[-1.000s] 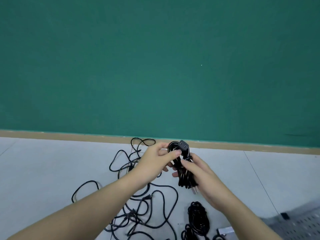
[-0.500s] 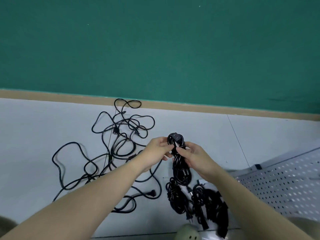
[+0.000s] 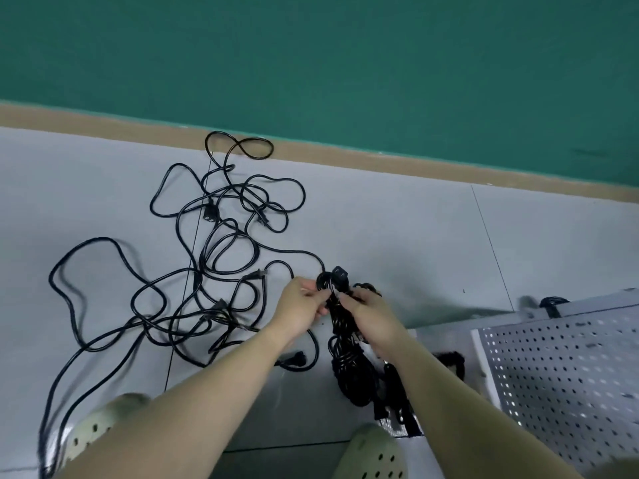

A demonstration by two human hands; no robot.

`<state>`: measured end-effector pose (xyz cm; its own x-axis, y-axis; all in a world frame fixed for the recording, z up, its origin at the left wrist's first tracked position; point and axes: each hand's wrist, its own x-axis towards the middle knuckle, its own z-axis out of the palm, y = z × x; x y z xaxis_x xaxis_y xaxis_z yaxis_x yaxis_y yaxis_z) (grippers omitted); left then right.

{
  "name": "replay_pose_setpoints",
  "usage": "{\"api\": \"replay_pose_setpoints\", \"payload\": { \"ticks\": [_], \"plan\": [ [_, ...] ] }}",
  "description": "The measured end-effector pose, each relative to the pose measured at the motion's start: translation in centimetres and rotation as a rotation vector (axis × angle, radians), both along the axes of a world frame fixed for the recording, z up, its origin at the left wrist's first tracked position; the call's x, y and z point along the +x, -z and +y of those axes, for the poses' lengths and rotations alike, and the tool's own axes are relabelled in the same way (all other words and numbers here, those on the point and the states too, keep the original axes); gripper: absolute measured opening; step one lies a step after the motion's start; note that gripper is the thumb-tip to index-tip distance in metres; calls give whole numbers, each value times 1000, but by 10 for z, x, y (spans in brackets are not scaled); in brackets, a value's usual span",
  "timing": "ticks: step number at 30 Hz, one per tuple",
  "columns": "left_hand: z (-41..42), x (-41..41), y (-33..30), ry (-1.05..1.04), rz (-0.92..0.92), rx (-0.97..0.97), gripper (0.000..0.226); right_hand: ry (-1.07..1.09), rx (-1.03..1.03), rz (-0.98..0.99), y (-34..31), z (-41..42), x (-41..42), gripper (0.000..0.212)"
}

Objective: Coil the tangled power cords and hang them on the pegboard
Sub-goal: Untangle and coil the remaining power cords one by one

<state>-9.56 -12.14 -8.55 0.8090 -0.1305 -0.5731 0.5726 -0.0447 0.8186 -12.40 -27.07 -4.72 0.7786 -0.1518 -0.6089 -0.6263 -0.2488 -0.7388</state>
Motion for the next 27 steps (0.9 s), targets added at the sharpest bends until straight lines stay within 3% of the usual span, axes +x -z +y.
{"api": "replay_pose_setpoints", "payload": {
  "ticks": [10,18,23,27],
  "plan": [
    [-8,15,64,-3,39,86,11,136,-38,45,65,8,19,7],
    [-28,39,74,265,-159,221,28,220,-142,25,71,6,35,13],
    [-31,41,75,473,-168,192,38,236,-273,44,64,-7,48,15],
    [-27,38,72,521,-175,157,51,216,-292,104,64,-11,53,18]
  ]
}}
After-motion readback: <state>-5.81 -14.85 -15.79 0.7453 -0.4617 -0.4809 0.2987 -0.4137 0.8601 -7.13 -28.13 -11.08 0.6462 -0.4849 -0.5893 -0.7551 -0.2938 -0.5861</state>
